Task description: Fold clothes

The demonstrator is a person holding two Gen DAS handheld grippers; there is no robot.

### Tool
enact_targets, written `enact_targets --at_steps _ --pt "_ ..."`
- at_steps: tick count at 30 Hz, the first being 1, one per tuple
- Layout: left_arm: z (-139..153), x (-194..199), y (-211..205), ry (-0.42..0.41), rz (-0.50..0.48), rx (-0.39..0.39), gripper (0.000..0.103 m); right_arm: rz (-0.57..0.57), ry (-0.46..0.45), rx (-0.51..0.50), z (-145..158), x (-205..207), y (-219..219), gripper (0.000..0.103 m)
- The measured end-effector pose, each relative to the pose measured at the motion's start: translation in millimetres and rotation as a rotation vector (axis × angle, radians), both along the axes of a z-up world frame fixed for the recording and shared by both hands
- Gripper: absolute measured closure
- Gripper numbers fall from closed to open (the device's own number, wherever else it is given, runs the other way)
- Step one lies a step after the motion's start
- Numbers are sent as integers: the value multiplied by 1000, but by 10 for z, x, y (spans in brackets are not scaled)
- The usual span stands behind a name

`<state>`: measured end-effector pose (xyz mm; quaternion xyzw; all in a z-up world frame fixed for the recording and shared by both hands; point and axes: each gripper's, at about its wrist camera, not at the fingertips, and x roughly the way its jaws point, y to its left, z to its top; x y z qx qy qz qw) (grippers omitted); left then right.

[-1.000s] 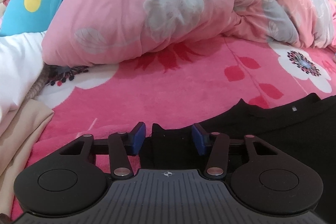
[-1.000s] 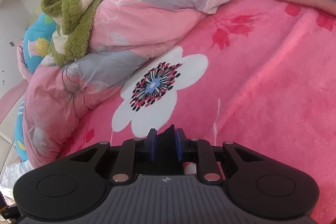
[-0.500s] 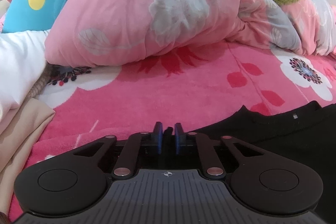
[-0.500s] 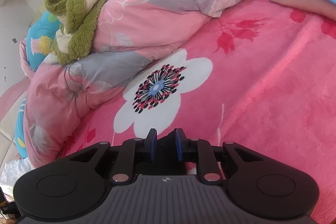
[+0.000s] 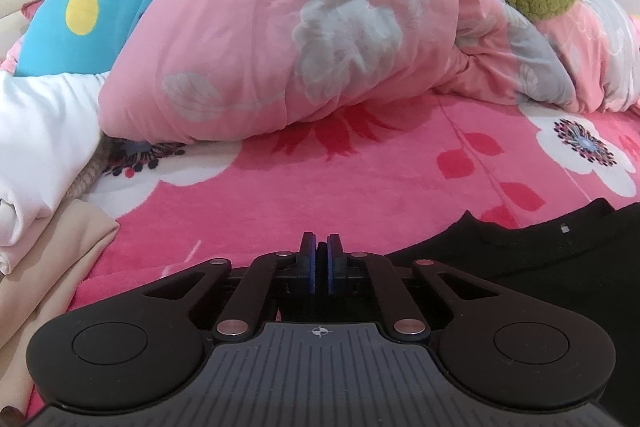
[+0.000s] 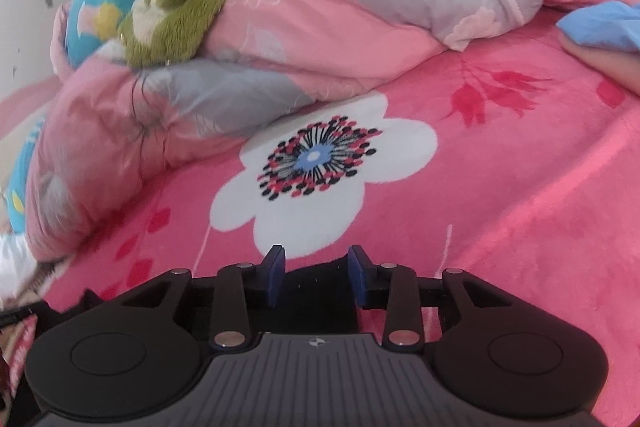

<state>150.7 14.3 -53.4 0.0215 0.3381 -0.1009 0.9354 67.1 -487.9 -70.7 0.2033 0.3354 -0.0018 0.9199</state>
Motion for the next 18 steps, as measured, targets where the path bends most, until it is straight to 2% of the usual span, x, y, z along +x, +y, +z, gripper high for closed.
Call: enact_targets --at_steps 2,4,5,6,8,13,18 --pt "-4 -9 0 -5 0 -1 100 12 26 -22 -52 43 28 66" --pt "-8 -15 2 -8 2 -2 100 23 35 -49 -78 61 59 72" --pt "-9 -18 3 -10 2 -2 100 27 26 -66 -70 51 77 79" --pt "-11 -19 4 -10 2 -2 100 31 6 -85 -44 23 100 91" --pt "-6 -27 9 -14 4 -5 100 34 -32 -115 15 -28 141 97" --pt "32 -57 29 -28 14 -18 100 29 -94 -174 152 -111 214 99" --pt "103 -84 62 -43 21 -31 100 6 -133 -176 230 -156 214 100"
